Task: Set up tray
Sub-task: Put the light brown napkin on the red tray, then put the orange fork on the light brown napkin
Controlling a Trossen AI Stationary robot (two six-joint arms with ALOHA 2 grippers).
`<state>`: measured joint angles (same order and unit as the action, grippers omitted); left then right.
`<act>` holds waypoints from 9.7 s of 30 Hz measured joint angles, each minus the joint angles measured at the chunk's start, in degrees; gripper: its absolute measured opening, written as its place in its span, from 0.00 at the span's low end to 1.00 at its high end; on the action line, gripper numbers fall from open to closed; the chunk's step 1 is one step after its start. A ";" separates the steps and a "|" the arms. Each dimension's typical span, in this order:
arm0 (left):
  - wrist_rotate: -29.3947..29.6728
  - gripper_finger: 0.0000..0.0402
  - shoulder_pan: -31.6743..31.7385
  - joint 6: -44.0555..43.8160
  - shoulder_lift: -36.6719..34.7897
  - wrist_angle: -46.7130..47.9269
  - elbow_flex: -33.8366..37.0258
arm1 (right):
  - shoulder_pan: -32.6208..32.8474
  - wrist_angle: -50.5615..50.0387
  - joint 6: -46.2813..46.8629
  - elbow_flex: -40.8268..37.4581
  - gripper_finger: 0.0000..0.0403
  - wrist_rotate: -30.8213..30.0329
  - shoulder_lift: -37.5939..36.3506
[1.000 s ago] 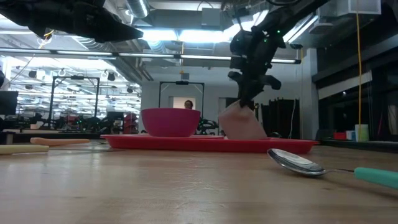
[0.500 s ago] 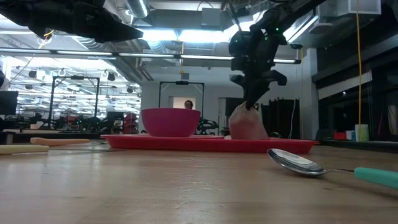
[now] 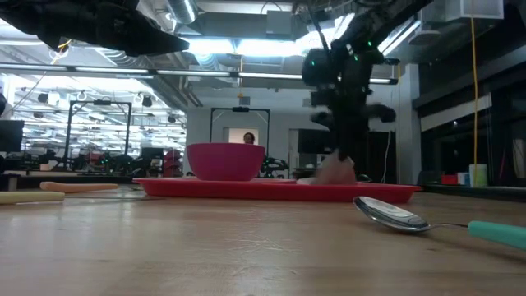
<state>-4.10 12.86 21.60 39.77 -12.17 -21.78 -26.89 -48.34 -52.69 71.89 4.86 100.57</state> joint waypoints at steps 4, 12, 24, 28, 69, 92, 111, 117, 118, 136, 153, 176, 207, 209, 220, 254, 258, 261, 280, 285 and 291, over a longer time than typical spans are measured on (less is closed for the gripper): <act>0.00 0.01 0.00 -0.01 -0.01 -0.01 0.00 | 0.63 4.34 0.27 -5.88 0.07 -0.75 0.00; 0.00 0.02 -0.02 -0.02 -0.02 -0.02 0.00 | 2.20 7.27 2.03 -11.25 0.07 -0.74 0.00; 0.00 0.02 -0.02 0.01 0.00 -0.03 0.00 | 3.84 6.17 2.95 -11.25 0.07 -0.80 0.00; 0.00 0.02 -0.02 0.05 -0.02 -0.02 0.00 | 4.78 6.07 2.99 -11.25 0.07 -2.49 0.00; -0.01 0.02 -0.01 0.11 -0.02 -0.02 0.00 | 8.77 0.38 10.68 -10.07 0.37 -4.84 0.00; -0.02 0.01 -0.02 0.11 0.00 0.35 0.00 | 8.76 -11.39 25.49 2.21 0.26 -5.18 -2.55; -0.02 0.02 -0.01 0.01 -0.01 3.96 0.00 | 13.96 16.57 42.17 -21.36 0.02 -13.01 -27.52; -0.02 0.01 -0.01 -0.01 0.00 5.02 0.00 | 16.23 35.40 41.63 -32.09 0.02 -13.42 -33.25; -0.02 0.01 -0.01 -0.03 0.00 5.01 0.00 | 16.29 38.19 41.49 -33.61 0.02 -13.42 -33.67; 0.63 0.01 -0.02 -6.97 0.00 6.61 0.00 | 16.32 64.54 41.83 -45.06 0.07 -13.36 -33.88; 19.05 0.00 -4.15 -28.63 1.99 28.37 -8.27 | 16.25 72.22 40.00 -45.06 0.03 -13.34 -33.86; 19.56 0.01 0.73 -43.56 23.21 63.92 -27.04 | 16.25 72.20 40.22 -45.06 0.05 -13.33 -33.83; 18.84 0.02 11.09 -36.87 26.08 65.99 -26.32 | 16.24 72.09 40.41 -45.04 0.06 -13.29 -33.83; 17.08 0.03 12.38 -36.86 26.08 65.93 -25.72 | 16.25 72.09 40.41 -45.04 0.06 -13.29 -33.83; 14.83 0.22 16.40 -29.99 26.14 59.76 -24.55 | 16.24 72.07 40.35 -45.02 0.06 -13.29 -33.83; 11.50 0.36 15.34 -43.07 41.70 63.40 -24.55 | 16.23 68.71 42.04 -45.00 0.06 -13.29 -33.83; 14.58 0.36 12.05 -46.25 41.70 63.88 -24.52 | 16.25 68.23 42.03 -45.00 0.06 -13.29 -33.83; 14.71 0.36 9.21 -48.52 41.70 63.84 -24.50 | 16.24 67.40 42.30 -45.00 0.06 -13.29 -33.83; 13.63 0.36 4.48 -52.53 41.44 53.42 -14.19 | 16.25 66.70 43.63 -45.00 0.06 -13.25 -33.83; 13.62 0.36 4.48 -53.80 41.49 53.28 -14.16 | 16.23 66.99 43.58 -45.00 0.06 -13.25 -33.83; 13.58 0.28 4.46 -60.41 41.55 53.37 -14.16 | 16.23 66.99 43.52 -45.00 0.06 -13.25 -33.83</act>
<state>9.49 17.32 -38.80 81.32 41.21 -35.94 -10.65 18.65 -9.16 26.89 -8.38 66.74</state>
